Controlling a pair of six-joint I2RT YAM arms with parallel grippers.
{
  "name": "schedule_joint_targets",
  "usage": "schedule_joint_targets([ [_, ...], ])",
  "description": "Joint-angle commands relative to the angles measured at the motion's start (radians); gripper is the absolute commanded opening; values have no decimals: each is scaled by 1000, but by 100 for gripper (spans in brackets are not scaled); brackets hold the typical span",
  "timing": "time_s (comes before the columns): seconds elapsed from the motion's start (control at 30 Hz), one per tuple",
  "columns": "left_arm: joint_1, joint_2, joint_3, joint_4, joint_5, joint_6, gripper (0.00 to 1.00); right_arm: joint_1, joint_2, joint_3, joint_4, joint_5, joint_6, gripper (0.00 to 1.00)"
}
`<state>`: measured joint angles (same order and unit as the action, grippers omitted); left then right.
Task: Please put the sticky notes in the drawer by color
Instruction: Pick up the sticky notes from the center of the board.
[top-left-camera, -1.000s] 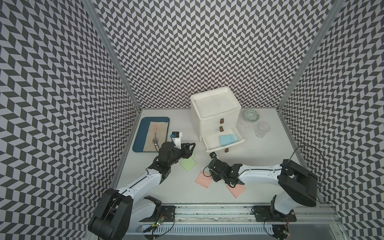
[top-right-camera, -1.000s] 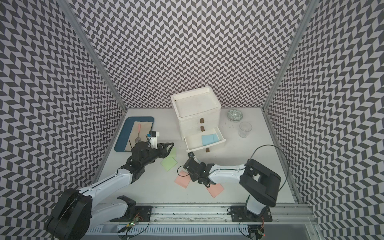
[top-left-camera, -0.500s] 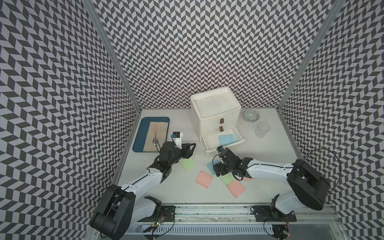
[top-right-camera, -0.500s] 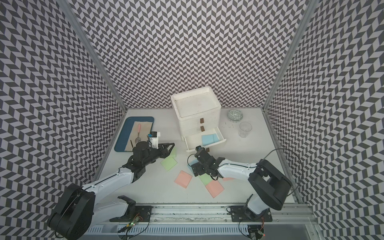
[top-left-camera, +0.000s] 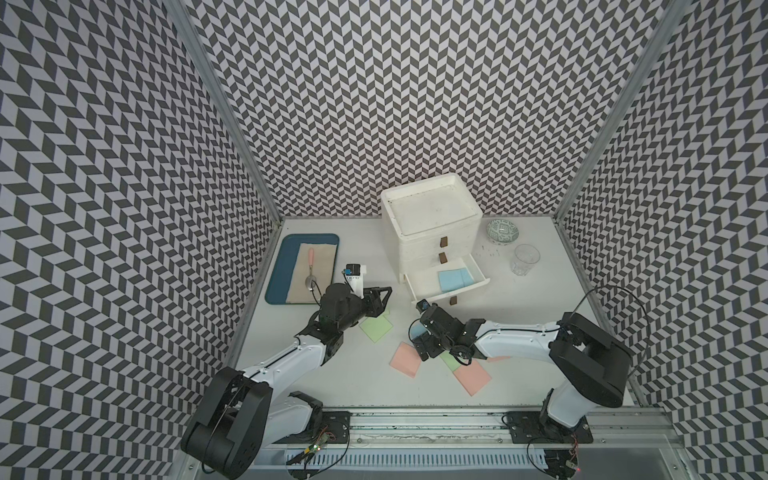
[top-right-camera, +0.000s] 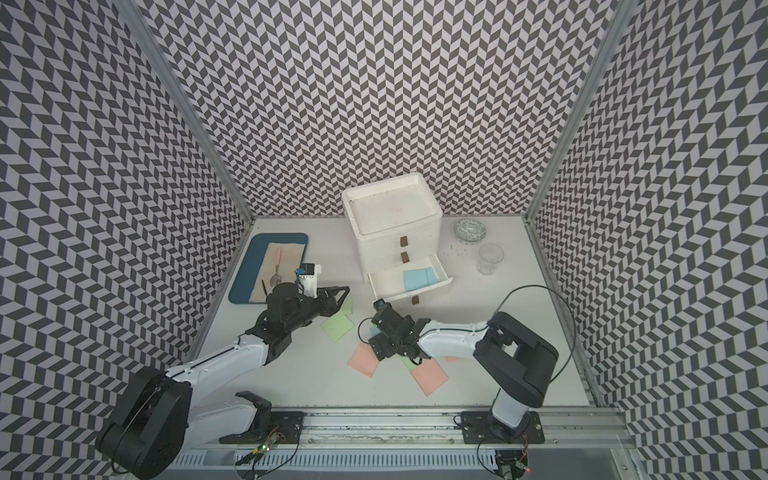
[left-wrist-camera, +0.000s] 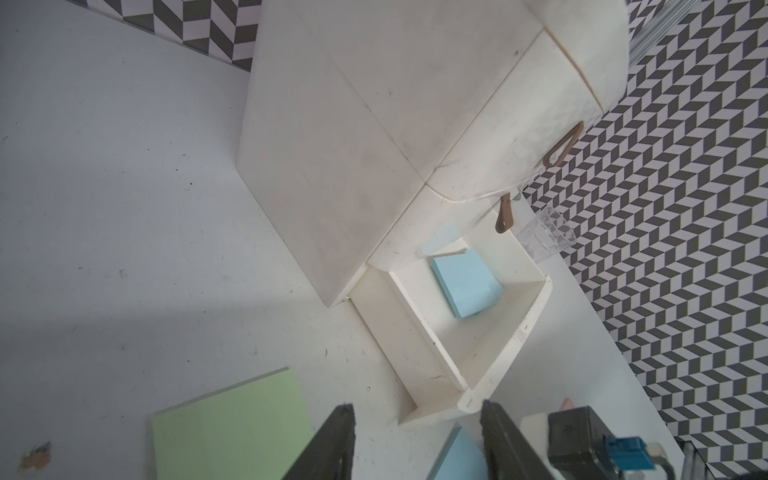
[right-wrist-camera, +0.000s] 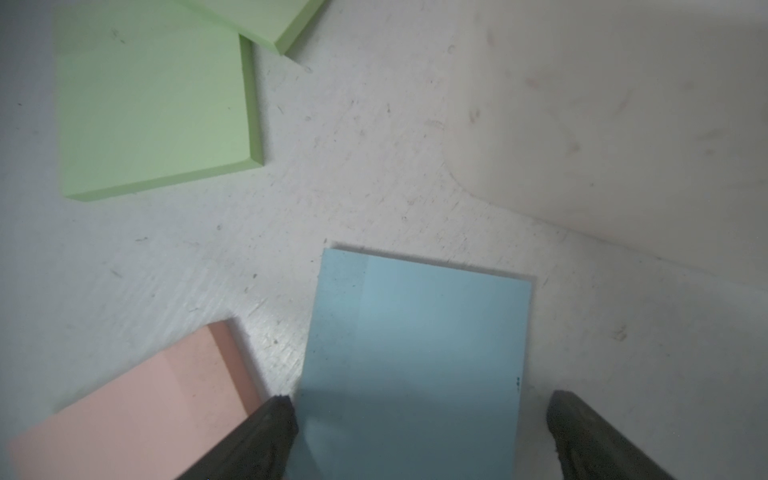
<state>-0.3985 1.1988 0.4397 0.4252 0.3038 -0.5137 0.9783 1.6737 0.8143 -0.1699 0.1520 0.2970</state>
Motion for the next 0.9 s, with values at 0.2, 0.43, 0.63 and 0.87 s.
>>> schedule_joint_targets([
  [0.2,3,4,4,17,8,7,52,24,77,-19,-84,53,51,98],
  [0.43,3,-1,3,14,10,7,52,33,79,-21,-85,46,58,90],
  [0.63,3,2,4,18,12,5,52,34,52,-32,-65,32,56,75],
  [0.87,3,-9,5,14,21,4,52,32,-82,-42,-9,15,53,71],
])
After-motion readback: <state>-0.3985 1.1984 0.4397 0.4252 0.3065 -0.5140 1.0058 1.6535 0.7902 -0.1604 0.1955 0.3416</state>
